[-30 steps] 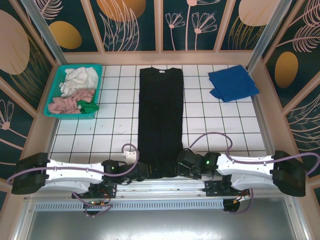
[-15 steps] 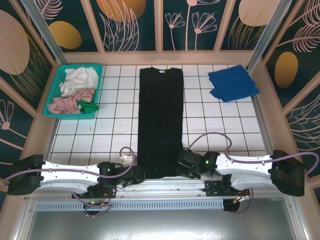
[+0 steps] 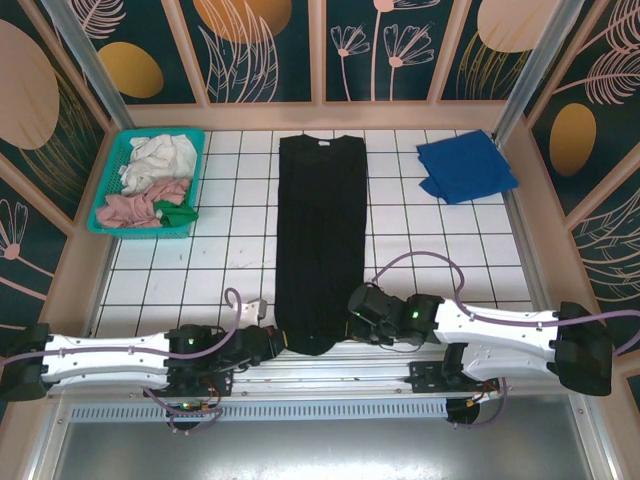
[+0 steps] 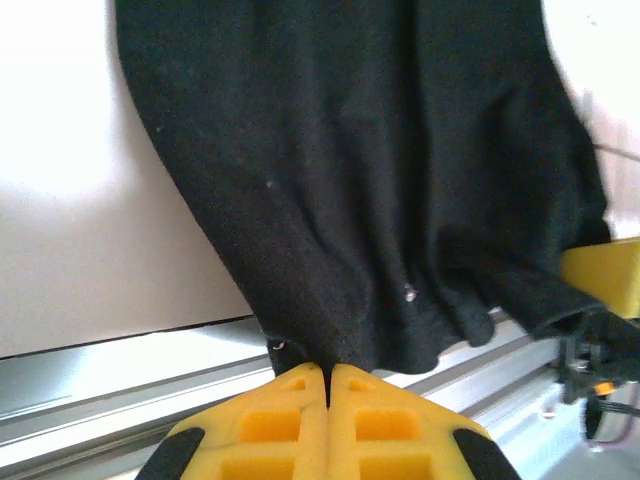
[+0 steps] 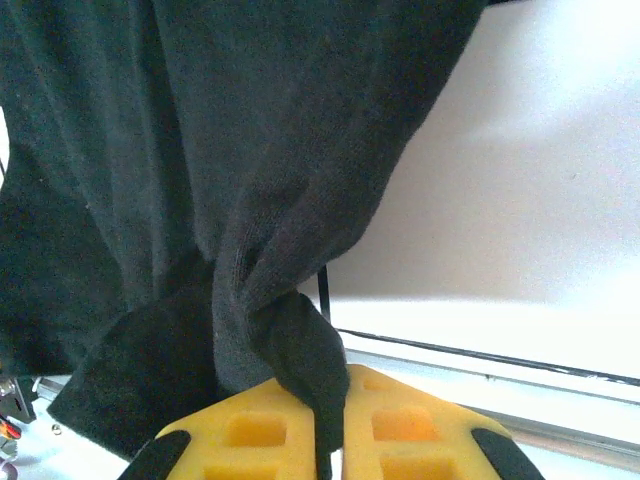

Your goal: Fold and stack the t-shirts

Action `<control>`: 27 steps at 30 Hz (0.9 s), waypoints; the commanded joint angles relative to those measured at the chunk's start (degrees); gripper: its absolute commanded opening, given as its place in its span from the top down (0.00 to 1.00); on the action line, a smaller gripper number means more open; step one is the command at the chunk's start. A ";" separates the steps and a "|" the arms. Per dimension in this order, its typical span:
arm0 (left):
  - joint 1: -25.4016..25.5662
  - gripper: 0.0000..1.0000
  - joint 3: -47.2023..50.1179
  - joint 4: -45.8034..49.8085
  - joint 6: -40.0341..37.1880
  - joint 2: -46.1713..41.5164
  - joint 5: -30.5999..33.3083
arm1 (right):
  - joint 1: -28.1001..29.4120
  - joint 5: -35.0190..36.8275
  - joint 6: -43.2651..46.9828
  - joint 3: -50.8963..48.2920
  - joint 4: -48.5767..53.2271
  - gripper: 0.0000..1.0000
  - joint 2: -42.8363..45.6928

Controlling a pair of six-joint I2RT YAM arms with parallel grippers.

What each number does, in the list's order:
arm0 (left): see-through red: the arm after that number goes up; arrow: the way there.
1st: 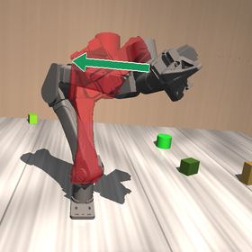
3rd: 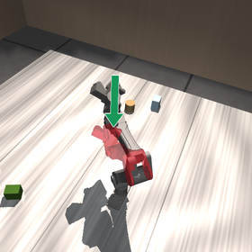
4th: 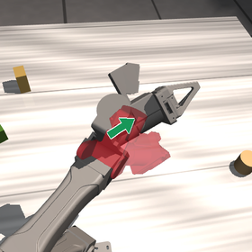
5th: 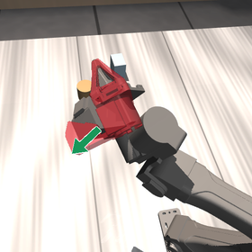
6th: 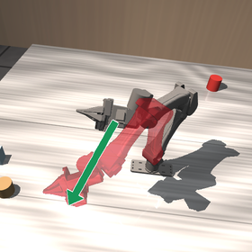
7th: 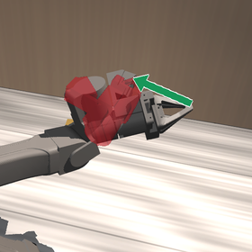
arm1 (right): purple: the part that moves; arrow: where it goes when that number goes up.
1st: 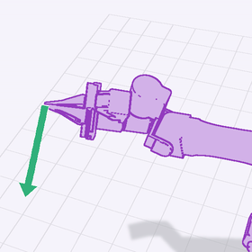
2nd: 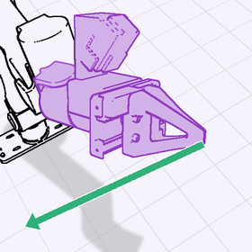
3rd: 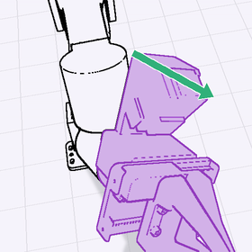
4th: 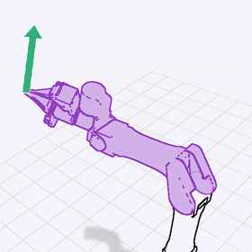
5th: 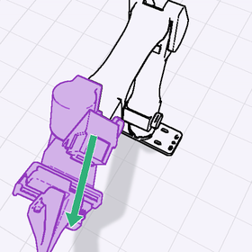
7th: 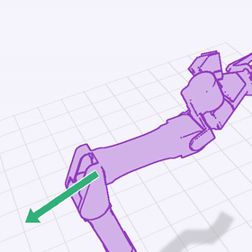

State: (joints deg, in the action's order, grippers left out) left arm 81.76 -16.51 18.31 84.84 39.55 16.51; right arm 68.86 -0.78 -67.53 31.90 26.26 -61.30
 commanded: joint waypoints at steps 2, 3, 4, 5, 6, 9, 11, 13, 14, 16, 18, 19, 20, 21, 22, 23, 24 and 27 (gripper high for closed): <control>-0.04 1.00 -0.17 5.07 1.33 -3.30 4.55 | -1.48 3.37 2.47 3.40 4.01 0.90 0.46; -0.23 1.00 -0.75 4.93 0.40 -3.51 5.37 | -2.26 3.40 3.39 4.21 4.01 0.90 0.36; -0.72 1.00 -1.76 5.26 -0.82 -3.31 6.21 | -3.13 3.24 4.26 5.12 4.07 0.90 0.16; -1.82 1.00 -3.48 6.28 -2.13 -2.96 7.32 | -4.51 2.94 5.52 6.10 4.21 0.90 -0.21; -3.02 1.00 -5.05 7.14 -3.53 -2.46 7.99 | -5.75 2.79 6.77 7.15 4.38 0.91 -0.63; -9.41 1.00 -9.84 8.77 -9.65 -0.26 9.10 | -10.10 3.85 10.61 11.24 5.72 0.91 -2.69; -15.41 1.00 -13.42 8.79 -15.14 2.36 8.59 | -13.70 2.74 13.91 13.50 5.02 0.91 -4.77; -22.14 1.00 -16.33 6.81 -21.25 5.89 6.03 | -17.28 1.92 17.38 15.47 3.97 0.91 -7.73; -26.07 1.00 -17.77 5.22 -24.40 8.29 4.49 | -18.98 1.91 19.13 16.75 3.76 0.91 -9.69; -32.35 1.00 -20.22 0.98 -30.09 13.45 0.66 | -21.83 1.92 22.31 19.31 3.46 0.92 -13.50; -37.22 1.00 -23.37 -2.61 -34.23 20.08 -3.42 | -24.78 1.92 25.12 22.12 2.99 0.92 -17.06; -38.70 1.00 -25.48 -3.60 -36.11 23.74 -4.72 | -26.16 0.59 26.72 23.53 2.47 0.92 -18.82; -39.77 1.00 -28.12 -3.55 -37.80 27.64 -4.88 | -27.85 0.09 28.06 25.05 1.98 0.92 -20.59; -40.57 1.00 -30.21 -3.42 -39.32 30.76 -5.41 | -29.20 -0.38 29.03 26.25 1.59 0.92 -22.03; -41.35 1.00 -32.76 -3.15 -40.91 33.84 -5.91 | -30.72 -1.33 30.26 27.72 0.74 0.92 -23.86; -42.28 1.00 -34.95 -3.17 -42.15 36.43 -6.10 | -31.90 -2.33 31.25 28.76 0.07 0.92 -25.28; -43.04 1.00 -36.40 -3.48 -43.25 38.32 -6.54 | -33.11 -3.43 32.17 30.22 -0.43 0.92 -27.20; -46.32 1.00 -40.22 -5.17 -46.50 43.34 -9.10 | -36.29 -5.28 34.32 34.59 -0.51 0.91 -32.14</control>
State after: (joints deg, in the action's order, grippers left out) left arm 37.82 -53.32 15.62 45.34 80.55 10.50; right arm 34.81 -3.60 -38.13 62.48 27.51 -90.56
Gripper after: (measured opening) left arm 0.046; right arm 0.087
